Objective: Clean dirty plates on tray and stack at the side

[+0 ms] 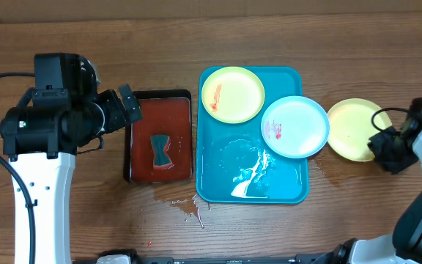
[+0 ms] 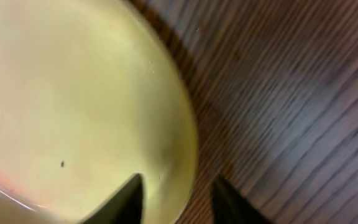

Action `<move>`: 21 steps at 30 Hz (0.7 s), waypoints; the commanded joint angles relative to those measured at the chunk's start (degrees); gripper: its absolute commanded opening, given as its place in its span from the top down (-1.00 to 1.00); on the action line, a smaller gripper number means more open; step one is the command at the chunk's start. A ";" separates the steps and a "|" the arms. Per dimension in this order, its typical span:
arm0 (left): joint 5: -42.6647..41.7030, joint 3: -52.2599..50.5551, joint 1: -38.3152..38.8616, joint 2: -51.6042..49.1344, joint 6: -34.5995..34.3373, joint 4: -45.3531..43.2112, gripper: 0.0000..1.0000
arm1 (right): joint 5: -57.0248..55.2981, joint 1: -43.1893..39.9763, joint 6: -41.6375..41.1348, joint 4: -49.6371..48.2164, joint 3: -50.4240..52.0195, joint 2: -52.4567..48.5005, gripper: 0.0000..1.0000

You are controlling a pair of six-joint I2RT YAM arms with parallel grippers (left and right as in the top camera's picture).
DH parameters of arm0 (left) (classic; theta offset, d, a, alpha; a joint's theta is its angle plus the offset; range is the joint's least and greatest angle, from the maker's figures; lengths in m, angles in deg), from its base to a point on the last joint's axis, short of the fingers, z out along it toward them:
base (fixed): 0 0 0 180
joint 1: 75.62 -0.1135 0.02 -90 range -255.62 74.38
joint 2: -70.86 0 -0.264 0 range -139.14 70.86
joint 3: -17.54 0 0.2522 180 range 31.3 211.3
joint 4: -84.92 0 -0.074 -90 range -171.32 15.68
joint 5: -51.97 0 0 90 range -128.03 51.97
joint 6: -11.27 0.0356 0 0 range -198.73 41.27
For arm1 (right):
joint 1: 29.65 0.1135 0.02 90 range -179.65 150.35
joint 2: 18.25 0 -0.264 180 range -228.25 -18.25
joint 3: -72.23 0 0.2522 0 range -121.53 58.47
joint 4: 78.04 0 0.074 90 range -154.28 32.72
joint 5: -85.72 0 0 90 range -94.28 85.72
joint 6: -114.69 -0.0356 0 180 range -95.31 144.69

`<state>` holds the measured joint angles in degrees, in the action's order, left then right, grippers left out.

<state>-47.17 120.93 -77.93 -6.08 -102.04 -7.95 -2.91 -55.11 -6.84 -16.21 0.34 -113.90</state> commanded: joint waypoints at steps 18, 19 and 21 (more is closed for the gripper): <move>0.63 0.87 -0.28 -0.57 1.68 0.09 -0.99 | 0.61 19.98 15.67 -7.48 -0.48 3.06 -0.25; 0.63 0.87 -0.28 -0.57 1.68 0.09 -1.00 | 0.68 20.04 14.95 -8.74 -0.26 2.25 -0.22; 0.61 0.87 -0.31 -0.57 1.68 0.09 -0.99 | 0.68 20.04 14.82 -10.01 -0.17 1.03 0.04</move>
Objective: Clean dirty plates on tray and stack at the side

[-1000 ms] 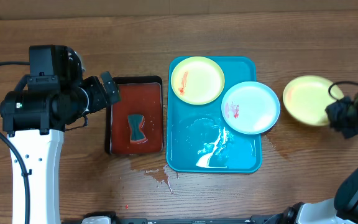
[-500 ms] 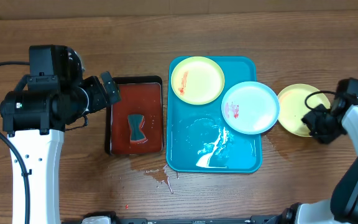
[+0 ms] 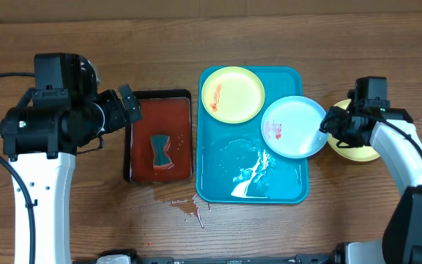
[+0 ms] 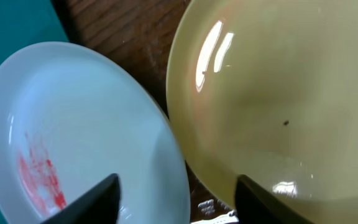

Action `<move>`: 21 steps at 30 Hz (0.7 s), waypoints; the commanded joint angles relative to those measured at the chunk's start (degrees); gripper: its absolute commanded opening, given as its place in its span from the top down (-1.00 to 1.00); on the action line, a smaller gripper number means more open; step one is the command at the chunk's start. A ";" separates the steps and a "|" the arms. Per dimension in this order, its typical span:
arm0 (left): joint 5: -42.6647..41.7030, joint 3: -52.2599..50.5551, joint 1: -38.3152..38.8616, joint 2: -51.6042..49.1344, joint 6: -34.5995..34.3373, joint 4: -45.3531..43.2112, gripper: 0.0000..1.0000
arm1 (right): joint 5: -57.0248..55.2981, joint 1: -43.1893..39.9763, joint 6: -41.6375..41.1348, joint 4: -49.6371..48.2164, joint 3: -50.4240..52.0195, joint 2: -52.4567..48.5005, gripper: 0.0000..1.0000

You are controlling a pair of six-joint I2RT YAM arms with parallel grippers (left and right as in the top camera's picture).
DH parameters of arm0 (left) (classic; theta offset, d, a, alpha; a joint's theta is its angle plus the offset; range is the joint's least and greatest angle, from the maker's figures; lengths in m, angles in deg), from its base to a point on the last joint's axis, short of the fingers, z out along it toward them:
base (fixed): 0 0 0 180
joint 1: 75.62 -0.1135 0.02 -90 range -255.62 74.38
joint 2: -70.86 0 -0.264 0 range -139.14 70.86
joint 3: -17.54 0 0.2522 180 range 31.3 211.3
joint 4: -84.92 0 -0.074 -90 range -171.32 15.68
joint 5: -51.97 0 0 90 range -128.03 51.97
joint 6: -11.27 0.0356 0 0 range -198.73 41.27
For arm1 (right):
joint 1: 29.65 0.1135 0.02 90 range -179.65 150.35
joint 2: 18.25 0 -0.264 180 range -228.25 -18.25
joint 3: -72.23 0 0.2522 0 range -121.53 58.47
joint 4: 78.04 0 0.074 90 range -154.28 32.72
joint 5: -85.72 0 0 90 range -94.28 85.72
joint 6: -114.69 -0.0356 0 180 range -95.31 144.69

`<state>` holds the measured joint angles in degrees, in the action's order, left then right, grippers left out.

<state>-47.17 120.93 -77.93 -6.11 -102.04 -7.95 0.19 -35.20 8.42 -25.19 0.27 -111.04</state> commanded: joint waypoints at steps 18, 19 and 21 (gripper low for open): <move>0.61 0.87 -0.28 -0.55 1.68 0.09 -0.99 | 1.64 0.17 -1.29 -5.57 4.24 -2.49 0.71; 0.61 0.87 -0.28 -0.55 1.68 0.09 -0.99 | 1.88 0.17 -1.29 -5.57 4.17 -2.45 0.87; 0.61 0.87 -0.28 -0.55 1.68 0.11 -1.00 | 2.32 0.17 -1.51 -4.87 3.76 -2.16 0.92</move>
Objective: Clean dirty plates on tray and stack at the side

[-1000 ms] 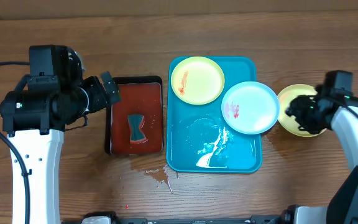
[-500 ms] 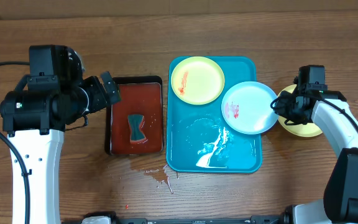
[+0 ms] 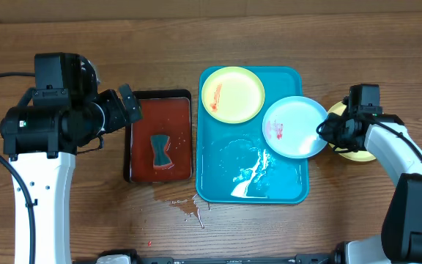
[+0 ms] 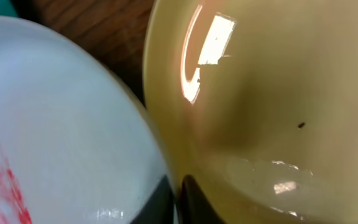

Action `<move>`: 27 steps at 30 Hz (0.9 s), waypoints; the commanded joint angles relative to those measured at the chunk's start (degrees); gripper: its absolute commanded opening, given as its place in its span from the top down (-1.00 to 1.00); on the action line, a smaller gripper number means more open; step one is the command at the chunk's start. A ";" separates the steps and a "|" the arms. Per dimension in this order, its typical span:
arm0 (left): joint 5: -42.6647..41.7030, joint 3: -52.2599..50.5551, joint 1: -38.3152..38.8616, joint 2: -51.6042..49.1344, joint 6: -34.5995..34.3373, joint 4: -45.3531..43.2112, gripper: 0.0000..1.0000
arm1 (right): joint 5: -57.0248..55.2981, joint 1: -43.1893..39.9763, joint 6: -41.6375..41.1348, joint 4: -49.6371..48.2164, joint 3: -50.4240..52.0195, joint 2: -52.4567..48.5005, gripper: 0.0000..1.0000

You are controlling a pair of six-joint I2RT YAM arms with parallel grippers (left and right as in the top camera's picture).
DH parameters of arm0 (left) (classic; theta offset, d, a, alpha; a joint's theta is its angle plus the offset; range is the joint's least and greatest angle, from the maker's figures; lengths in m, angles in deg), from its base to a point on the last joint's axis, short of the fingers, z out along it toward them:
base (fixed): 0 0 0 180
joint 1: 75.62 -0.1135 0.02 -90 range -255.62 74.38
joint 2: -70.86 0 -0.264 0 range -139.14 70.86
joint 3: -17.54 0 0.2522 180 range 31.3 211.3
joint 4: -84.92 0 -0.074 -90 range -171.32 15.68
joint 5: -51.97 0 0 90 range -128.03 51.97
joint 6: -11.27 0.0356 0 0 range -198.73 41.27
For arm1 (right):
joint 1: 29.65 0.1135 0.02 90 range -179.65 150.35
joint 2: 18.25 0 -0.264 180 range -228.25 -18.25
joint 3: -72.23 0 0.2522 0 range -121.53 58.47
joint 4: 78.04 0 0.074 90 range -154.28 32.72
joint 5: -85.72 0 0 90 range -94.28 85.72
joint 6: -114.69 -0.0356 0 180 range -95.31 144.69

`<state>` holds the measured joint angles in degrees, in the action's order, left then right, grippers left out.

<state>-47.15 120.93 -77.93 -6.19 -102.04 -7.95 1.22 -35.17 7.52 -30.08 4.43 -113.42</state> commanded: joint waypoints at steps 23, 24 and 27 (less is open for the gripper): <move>-3.89 0.87 -0.20 -0.52 0.85 -0.50 -1.00 | 4.70 18.10 -13.29 15.47 3.80 10.03 0.92; -5.64 0.85 0.09 -0.52 2.49 -0.48 -1.00 | 4.72 19.19 -13.29 14.60 4.17 9.53 0.92; -5.84 0.85 2.01 -0.52 6.73 -0.28 -1.00 | 4.66 22.01 -12.37 12.50 4.28 8.85 0.87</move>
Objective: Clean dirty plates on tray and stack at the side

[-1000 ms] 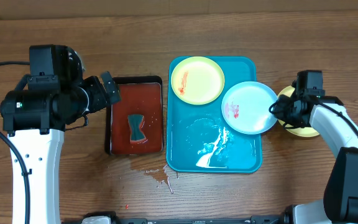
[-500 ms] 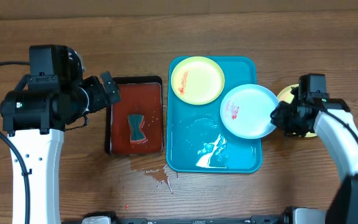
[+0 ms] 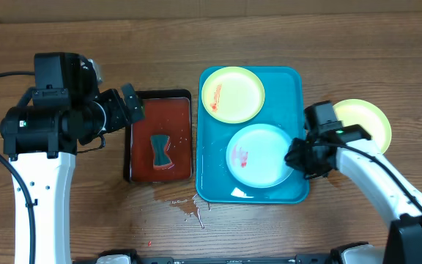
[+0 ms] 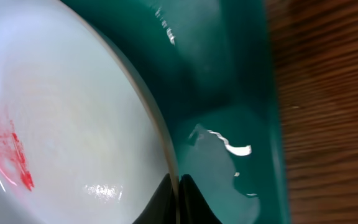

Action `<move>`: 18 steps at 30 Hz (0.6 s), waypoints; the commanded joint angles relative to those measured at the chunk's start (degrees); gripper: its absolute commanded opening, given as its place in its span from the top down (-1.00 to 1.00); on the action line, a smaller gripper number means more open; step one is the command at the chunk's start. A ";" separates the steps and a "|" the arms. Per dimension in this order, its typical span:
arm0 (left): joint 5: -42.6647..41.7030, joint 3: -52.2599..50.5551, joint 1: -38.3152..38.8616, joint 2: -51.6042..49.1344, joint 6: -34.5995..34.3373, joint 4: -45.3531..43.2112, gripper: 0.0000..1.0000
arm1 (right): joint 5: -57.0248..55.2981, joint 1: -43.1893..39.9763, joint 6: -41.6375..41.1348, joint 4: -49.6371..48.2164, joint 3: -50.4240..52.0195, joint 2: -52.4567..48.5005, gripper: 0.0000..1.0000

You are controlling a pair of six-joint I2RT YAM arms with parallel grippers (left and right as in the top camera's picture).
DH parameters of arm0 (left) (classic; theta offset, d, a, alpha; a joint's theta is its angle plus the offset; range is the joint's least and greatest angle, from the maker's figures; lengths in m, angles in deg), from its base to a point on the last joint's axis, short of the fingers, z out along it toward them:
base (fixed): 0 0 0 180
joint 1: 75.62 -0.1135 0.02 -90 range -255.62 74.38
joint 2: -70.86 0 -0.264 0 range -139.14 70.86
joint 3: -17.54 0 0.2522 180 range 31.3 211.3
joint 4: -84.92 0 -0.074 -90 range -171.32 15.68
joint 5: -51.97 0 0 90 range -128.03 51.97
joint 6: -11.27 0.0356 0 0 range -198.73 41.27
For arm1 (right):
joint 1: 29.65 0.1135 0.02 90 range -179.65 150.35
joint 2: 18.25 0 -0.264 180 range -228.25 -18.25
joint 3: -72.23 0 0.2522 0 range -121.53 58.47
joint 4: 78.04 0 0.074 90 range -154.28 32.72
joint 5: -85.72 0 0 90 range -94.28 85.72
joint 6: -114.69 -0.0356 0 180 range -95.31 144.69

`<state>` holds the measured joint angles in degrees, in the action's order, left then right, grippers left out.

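A white plate [image 3: 258, 155] smeared with red [image 4: 8, 146] lies over the middle of the teal tray [image 3: 212, 187]. My right gripper [image 3: 297, 158] is shut on its right rim [image 4: 166, 149]; the black fingertips [image 4: 191, 202] pinch the edge in the right wrist view. A yellow plate [image 3: 233, 94] with a red smear sits at the tray's far end. Another yellow plate [image 3: 365, 121] lies on the table right of the tray. My left gripper [image 3: 132, 105] hovers at the far left corner of the dark red tray [image 3: 174, 110]; its jaws cannot be read. A teal sponge [image 3: 160, 150] lies in that tray.
Water glints on the teal tray's floor [image 4: 229, 146] beside the held plate. Drips mark the wooden table [image 3: 189, 209] in front of the trays. The left arm's white body [image 3: 42, 191] stands along the left side.
My right gripper, shut on the white plate's rim, has moved left and toward the front. The plate, which overhung the tray's right edge, now lies over the tray's middle. The left arm has not moved.
My right gripper was by the yellow plate on the table at the far right. Then it stood open between that plate and the white one. Then it was shut on the white plate's rim, and now holds that plate over the tray's middle.
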<state>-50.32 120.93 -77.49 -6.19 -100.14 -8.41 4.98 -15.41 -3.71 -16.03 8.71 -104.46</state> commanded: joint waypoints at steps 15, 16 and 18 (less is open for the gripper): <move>11.78 -17.46 10.58 -5.53 -0.46 -8.15 -0.43 | -3.21 2.51 3.39 -2.34 -2.36 6.56 0.44; 10.95 -19.23 10.60 -6.78 -0.46 -10.03 -0.31 | -3.21 2.51 3.37 -2.34 -2.36 6.99 0.44; 9.57 -22.47 10.64 -10.12 -0.46 -13.46 -0.11 | -3.21 2.51 3.37 -2.34 -2.36 7.41 0.44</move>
<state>-40.03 102.19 -67.02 -12.75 -99.83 -20.02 2.69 -12.73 -1.09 -18.19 7.88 -98.49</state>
